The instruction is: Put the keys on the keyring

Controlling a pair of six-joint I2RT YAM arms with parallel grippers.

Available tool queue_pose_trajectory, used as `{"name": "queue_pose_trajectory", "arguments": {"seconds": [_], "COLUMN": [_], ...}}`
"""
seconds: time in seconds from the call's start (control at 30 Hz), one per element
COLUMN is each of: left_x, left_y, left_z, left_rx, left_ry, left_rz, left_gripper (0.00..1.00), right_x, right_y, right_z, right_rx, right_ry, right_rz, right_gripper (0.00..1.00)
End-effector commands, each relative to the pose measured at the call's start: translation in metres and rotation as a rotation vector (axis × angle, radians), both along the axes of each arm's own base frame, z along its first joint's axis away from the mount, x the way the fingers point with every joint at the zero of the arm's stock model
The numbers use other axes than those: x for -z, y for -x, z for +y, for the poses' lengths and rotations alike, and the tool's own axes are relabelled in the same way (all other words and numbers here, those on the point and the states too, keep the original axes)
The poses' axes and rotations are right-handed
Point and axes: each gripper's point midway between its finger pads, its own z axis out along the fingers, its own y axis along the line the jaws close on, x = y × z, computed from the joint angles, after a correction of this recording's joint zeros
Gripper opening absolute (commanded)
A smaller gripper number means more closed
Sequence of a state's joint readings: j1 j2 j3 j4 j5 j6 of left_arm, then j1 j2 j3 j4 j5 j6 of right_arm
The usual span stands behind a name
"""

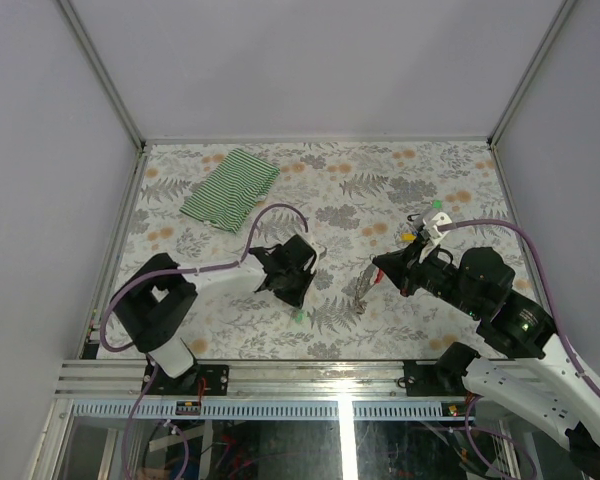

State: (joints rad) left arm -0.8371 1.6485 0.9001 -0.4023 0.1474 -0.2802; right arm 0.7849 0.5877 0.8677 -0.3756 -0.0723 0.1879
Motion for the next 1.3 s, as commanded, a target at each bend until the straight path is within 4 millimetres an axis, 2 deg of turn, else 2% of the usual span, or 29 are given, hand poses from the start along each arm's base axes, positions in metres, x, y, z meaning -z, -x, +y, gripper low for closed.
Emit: {"name": "queue_pose_trajectory", "arguments": {"seconds": [0.0, 0.03, 0.17, 0.27, 0.37, 0.57, 0.83, 1.27], "left_x": [-0.009, -0.009, -0.017, -0.030, -0.038, -0.037, -0.025, -0.019], "left_y": [-0.041, -0.044, -0.050, -0.052, -0.051, -0.045, -0.027, -0.031], "left_z": [-0.009, -0.009, -0.007, -0.003, 0.002, 0.010, 0.015, 0.008], "left_rx": [-0.044, -0.050, -0.078, -0.104, -0.126, -0.162, -0.174, -0.173], "left_ry": [0.036, 0.041, 0.072, 0.096, 0.108, 0.094, 0.092, 0.106], "left_rz": [-0.131, -0.134, -0.151, -0.181, -0.195, -0.178, -0.105, -0.096], "left_gripper": [0.00, 0.00, 0.11, 0.27, 0.35, 0.36, 0.36, 0.30], "right_x": [-0.019, -0.019, -0.018, -0.016, -0.015, -0.012, -0.010, -0.010], "right_y": [0.000, 0.000, 0.001, 0.001, 0.000, -0.001, 0.000, 0.001], "right_z": [0.006, 0.006, 0.005, 0.004, 0.005, 0.010, 0.011, 0.011], "right_rx": [-0.016, -0.016, -0.011, -0.006, -0.009, -0.026, -0.029, -0.032], "right_ry": [-0.067, -0.066, -0.064, -0.062, -0.059, -0.050, -0.051, -0.052], "right_rz": [-0.038, -0.037, -0.034, -0.032, -0.029, -0.018, -0.011, -0.006], "right_gripper": [0.00, 0.00, 0.00, 0.00, 0.00, 0.00, 0.00, 0.00]}}
